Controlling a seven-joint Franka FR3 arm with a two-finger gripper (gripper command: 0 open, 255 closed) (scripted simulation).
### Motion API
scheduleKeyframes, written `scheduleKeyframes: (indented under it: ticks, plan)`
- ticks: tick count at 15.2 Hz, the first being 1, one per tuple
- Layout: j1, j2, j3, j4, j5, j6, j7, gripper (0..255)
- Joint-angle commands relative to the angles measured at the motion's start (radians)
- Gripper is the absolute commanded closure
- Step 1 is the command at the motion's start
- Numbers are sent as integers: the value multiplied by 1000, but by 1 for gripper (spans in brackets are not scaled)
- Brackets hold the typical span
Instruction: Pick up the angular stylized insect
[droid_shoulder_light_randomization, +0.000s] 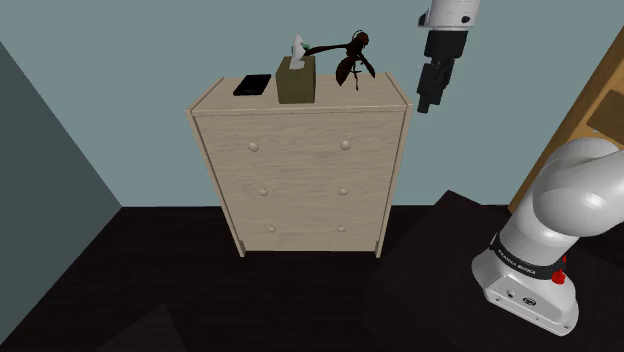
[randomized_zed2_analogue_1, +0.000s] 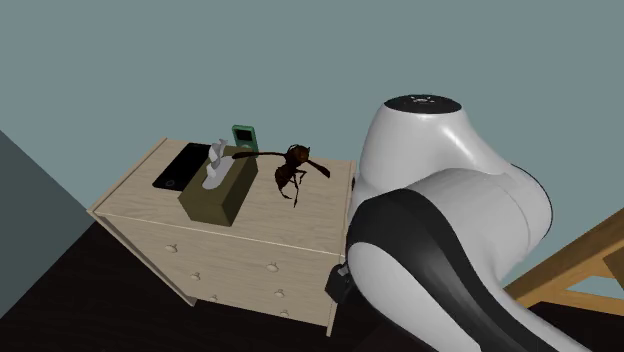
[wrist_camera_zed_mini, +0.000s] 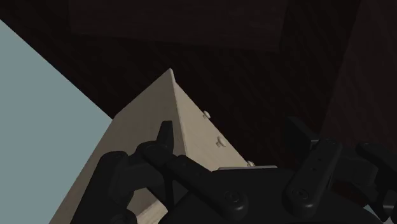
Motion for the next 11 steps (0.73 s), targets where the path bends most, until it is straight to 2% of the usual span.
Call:
scheduleKeyframes:
  ticks: [1, 11]
  plan:
    - [0, 0, 0, 0, 0, 0, 0, 0]
    - [53, 361, -97, 433, 16, -55, -205, 0]
